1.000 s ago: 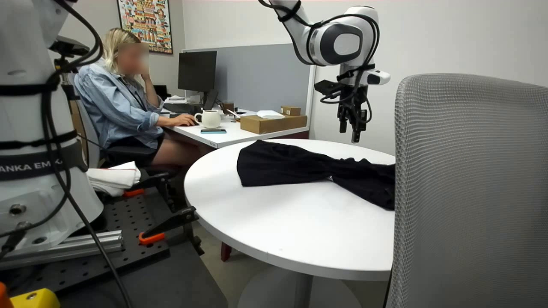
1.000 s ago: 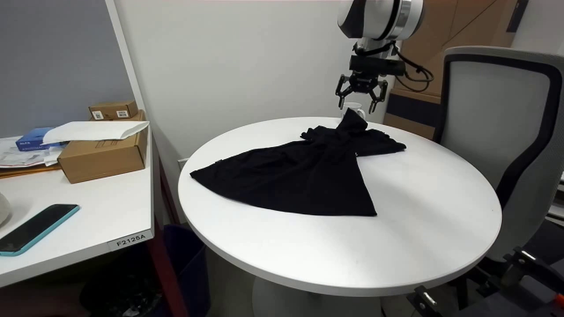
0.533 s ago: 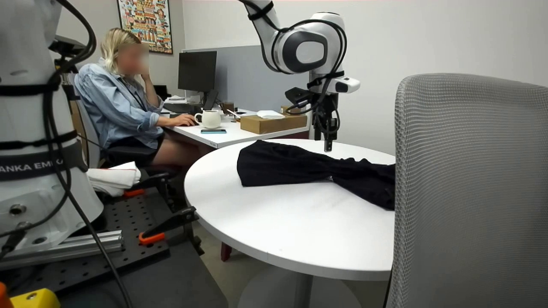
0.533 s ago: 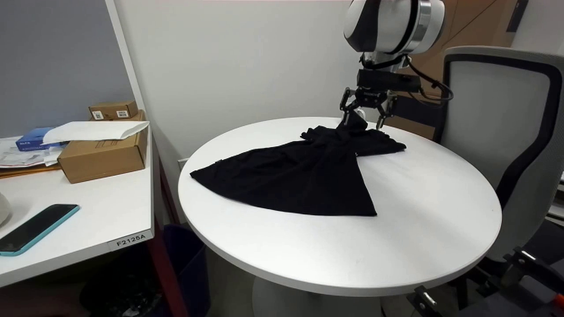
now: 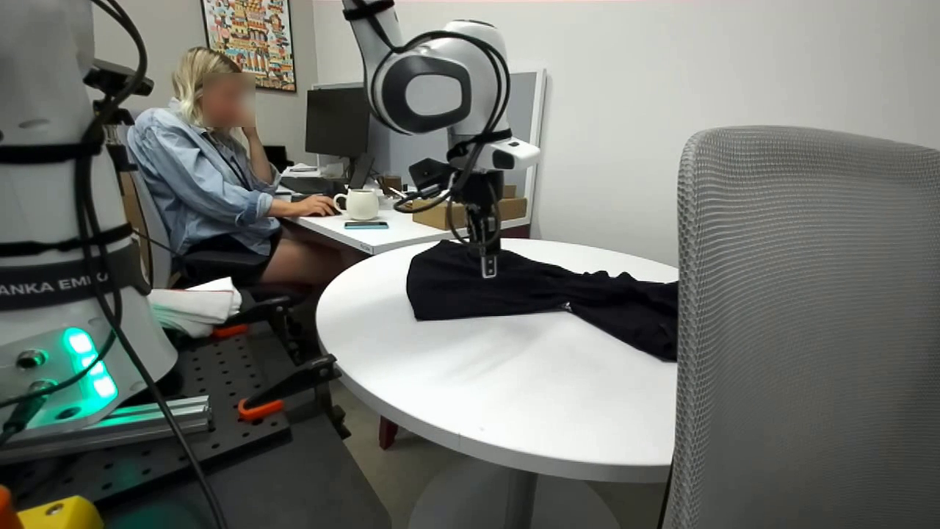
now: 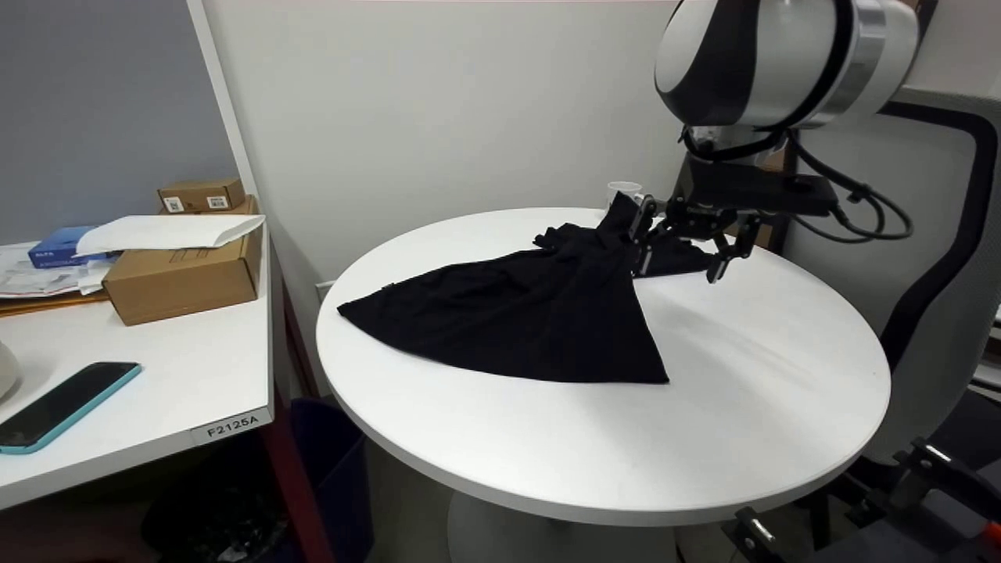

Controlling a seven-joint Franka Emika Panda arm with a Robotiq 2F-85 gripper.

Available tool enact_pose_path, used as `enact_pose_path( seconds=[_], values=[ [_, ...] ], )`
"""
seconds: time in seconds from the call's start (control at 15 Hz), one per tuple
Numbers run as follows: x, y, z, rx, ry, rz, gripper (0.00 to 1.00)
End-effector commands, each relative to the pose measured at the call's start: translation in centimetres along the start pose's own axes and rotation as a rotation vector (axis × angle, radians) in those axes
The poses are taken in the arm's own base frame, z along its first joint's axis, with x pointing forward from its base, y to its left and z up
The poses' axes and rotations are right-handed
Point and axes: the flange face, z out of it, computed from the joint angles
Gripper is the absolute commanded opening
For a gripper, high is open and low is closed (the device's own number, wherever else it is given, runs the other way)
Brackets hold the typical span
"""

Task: Fold the shirt from right to left then top to bottom

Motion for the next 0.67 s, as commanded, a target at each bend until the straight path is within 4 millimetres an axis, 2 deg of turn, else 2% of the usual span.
enact_pose_path(
  seconds=[0.0,0.07,0.13,0.2,0.47,0.6],
  values=[
    [-7.8,1.4,-1.7,0.02,0.022,0.002,1.0],
    [-9.9,1.9,-1.9,0.021,0.021,0.007,1.0],
    [-6.2,0.1,-0.7,0.041,0.007,0.014,1.0],
    [-7.4,0.2,-1.0,0.046,0.006,0.013,1.0],
    [-7.1,-0.7,-1.7,0.071,0.005,0.016,1.0],
    [-7.1,-0.8,-1.4,0.069,-0.013,0.018,1.0]
  ],
)
